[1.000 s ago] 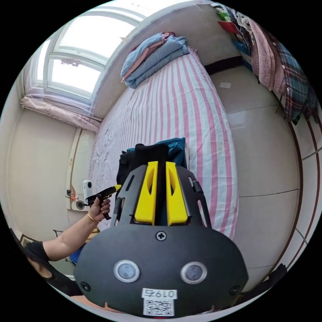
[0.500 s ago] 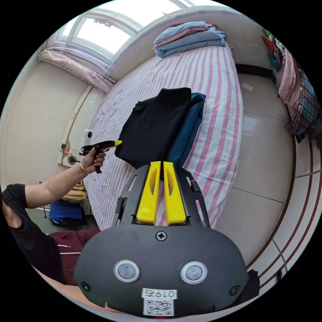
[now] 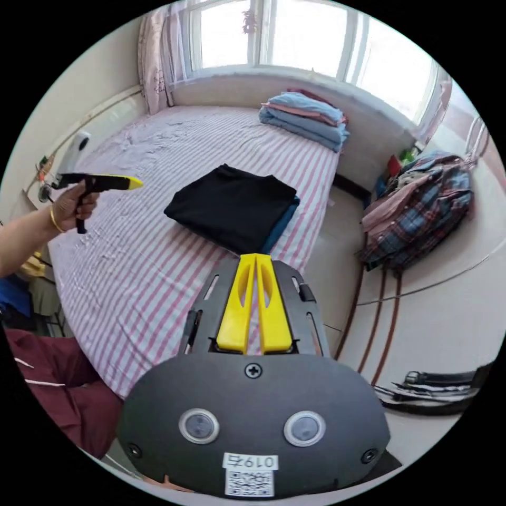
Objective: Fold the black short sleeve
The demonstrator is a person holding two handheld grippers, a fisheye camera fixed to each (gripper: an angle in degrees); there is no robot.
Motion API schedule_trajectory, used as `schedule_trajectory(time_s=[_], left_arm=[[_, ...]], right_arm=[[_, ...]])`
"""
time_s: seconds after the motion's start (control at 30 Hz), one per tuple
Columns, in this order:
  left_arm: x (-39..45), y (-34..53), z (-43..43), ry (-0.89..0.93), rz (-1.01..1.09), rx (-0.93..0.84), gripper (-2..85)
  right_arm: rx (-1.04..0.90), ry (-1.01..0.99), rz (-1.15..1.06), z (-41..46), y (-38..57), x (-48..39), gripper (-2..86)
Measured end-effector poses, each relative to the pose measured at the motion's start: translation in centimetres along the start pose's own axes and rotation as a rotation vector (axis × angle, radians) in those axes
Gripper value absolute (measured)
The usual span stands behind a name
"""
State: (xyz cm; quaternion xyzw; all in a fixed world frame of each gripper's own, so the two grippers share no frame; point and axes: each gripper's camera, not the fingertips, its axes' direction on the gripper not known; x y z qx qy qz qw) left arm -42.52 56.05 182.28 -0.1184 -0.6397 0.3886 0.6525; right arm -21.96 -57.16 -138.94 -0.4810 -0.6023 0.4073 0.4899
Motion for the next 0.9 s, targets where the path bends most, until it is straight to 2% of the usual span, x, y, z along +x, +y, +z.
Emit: schedule_trajectory(time_s=[0.03,0.1,0.17,0.27,0.33,0.43,0.5,0.67,0.8,0.9], left_arm=[[2.1,2.6,-2.5,-0.062,0.053,-0.030,0.7],[4.2,6.9,-5.5,-0.080,0.078,-0.075,0.7],[6.1,12.8,-8.8,-0.031,0.085,-0.158,0.7],[8.0,19.2,-12.4,-0.036,0.138,-0.261,0.8],[8.9,22.3,-14.8,-0.059,0.213,-0.303,0.8],[8.6,25.9,-19.4,-0.071,0.342,-0.310,0.7],[6.8,27.3,-22.9,-0.098,0.371,-0.267,0.7],[-5.4,31.9,-36.0,-0.135,0.198,-0.150,0.8],[-14.9,38.6,-45.7,-0.180,0.096,-0.131,0.7],[-22.8,46.1,-52.5,-0.214,0.039,-0.194,0.6]], right_arm=[[0.033,0.119,0.027,-4.6,2.0,-1.0,-0.9],[0.027,0.216,0.043,-10.8,5.4,-2.6,-0.9],[-0.021,0.203,0.052,-16.4,8.8,-3.8,-0.9],[-0.103,0.052,0.125,-25.1,13.2,-5.5,-0.8],[-0.173,-0.130,0.162,-30.9,14.6,-7.1,-0.7],[-0.208,-0.248,0.038,-37.4,13.4,-10.6,-0.7],[-0.163,-0.271,-0.043,-41.5,11.4,-11.9,-0.7],[-0.073,-0.283,-0.109,-51.5,5.0,-11.0,-0.6],[-0.084,-0.286,-0.037,-59.0,0.7,-9.9,-0.6],[-0.102,-0.283,-0.133,-64.0,-1.3,-12.5,-0.7]])
